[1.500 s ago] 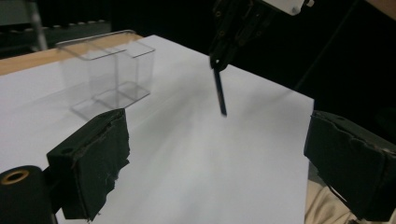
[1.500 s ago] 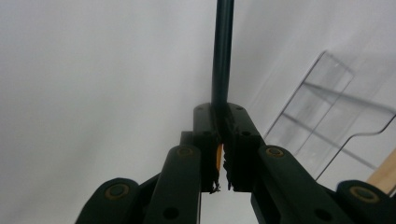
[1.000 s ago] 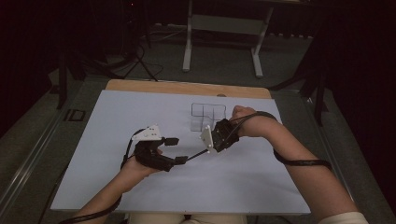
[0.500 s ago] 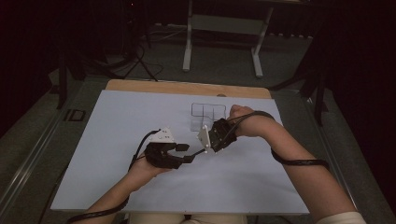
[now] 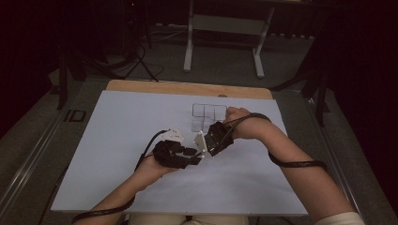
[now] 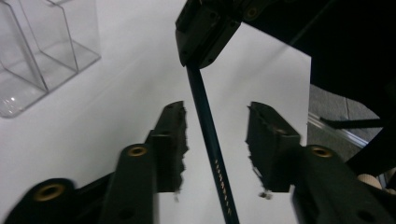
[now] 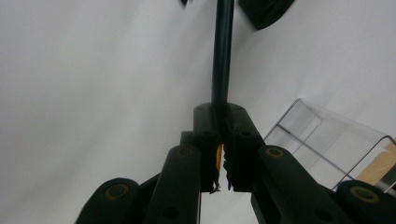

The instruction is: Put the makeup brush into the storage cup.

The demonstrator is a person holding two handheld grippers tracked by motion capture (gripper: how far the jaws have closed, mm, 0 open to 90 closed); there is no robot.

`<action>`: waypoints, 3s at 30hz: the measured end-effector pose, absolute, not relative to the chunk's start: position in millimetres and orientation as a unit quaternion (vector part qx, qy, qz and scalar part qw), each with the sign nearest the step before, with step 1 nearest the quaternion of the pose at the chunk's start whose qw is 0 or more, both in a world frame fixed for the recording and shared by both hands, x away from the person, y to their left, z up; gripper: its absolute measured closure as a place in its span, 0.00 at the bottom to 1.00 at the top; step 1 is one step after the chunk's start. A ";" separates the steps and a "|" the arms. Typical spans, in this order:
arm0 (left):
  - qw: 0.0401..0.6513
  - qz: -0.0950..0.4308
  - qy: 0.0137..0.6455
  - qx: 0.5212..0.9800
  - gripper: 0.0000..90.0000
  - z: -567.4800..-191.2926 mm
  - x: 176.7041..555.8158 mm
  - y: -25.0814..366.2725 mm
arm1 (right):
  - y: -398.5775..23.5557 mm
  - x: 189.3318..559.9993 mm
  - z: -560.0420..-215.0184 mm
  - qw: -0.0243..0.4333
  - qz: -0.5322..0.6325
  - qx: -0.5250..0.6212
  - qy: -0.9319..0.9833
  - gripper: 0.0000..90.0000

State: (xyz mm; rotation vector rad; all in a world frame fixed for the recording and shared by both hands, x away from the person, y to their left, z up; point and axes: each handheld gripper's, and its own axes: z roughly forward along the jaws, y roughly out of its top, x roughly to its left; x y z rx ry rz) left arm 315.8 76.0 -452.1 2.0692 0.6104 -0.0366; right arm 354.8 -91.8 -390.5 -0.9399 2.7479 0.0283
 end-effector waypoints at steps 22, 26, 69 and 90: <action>0.439 -0.074 0.303 0.843 0.84 -454.6 332.7 74.1 | -83.7 339.3 -391.1 0.168 0.016 -0.365 0.916 0.93; 0.441 -0.085 0.298 0.842 0.87 -456.7 333.9 74.2 | -82.4 338.3 -392.1 0.170 0.014 -0.371 0.913 0.93; 0.502 0.044 0.298 0.811 0.94 -453.0 317.3 111.3 | -149.4 371.7 -357.4 0.292 0.238 -0.159 0.913 0.61; 0.565 0.097 0.293 0.765 0.94 -434.8 312.0 130.5 | -204.4 381.8 -390.4 0.257 0.390 0.086 0.880 0.24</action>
